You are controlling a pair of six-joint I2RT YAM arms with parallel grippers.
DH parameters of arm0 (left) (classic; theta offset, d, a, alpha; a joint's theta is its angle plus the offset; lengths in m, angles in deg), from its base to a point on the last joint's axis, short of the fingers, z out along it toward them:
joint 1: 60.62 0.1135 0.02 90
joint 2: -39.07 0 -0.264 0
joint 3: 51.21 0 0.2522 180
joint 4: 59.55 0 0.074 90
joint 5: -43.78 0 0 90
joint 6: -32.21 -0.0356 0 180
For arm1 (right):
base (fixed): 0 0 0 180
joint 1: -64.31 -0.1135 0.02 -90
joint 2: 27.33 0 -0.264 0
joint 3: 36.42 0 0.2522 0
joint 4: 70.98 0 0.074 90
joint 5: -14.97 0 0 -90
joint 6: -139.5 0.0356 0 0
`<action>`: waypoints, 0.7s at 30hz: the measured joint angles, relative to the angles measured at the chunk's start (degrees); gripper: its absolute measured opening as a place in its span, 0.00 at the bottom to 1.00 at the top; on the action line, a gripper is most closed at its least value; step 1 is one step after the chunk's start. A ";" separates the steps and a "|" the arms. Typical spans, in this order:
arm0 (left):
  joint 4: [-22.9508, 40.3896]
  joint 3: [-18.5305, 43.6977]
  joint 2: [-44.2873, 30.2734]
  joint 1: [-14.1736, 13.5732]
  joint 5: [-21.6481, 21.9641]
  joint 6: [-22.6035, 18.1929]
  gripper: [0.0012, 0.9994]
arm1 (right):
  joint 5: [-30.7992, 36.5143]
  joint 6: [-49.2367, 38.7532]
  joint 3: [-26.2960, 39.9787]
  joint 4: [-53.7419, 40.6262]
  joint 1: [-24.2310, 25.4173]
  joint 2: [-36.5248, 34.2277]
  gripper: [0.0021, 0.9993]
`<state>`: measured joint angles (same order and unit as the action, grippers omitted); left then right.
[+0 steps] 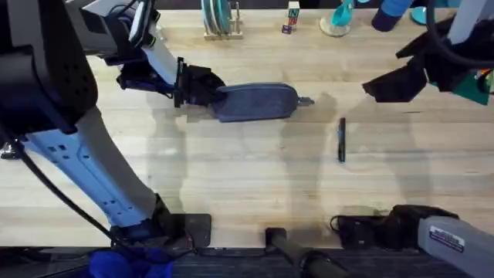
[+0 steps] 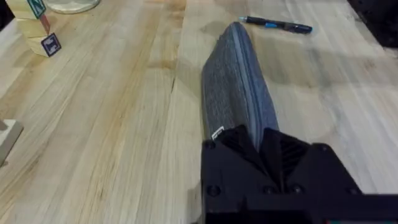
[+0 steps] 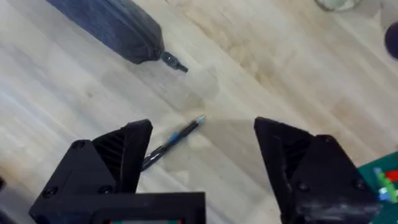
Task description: Unzip the bag, pick up the pens from the table one at a time and place them inside, then zip the bag closed.
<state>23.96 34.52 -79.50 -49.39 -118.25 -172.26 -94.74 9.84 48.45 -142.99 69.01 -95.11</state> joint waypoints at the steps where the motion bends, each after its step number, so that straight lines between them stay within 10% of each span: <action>1: -0.14 0.00 0.00 0.00 0.00 0.02 0.04 | -0.18 -0.82 0.00 0.53 0.05 -0.12 1.00; 21: -0.60 0.00 0.00 0.00 -0.02 -0.01 0.04 | -6.95 -13.16 0.09 1.58 0.14 -9.22 1.00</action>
<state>23.36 34.52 -79.50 -49.39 -118.27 -172.26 -101.69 -3.32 48.54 -141.41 69.15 -104.33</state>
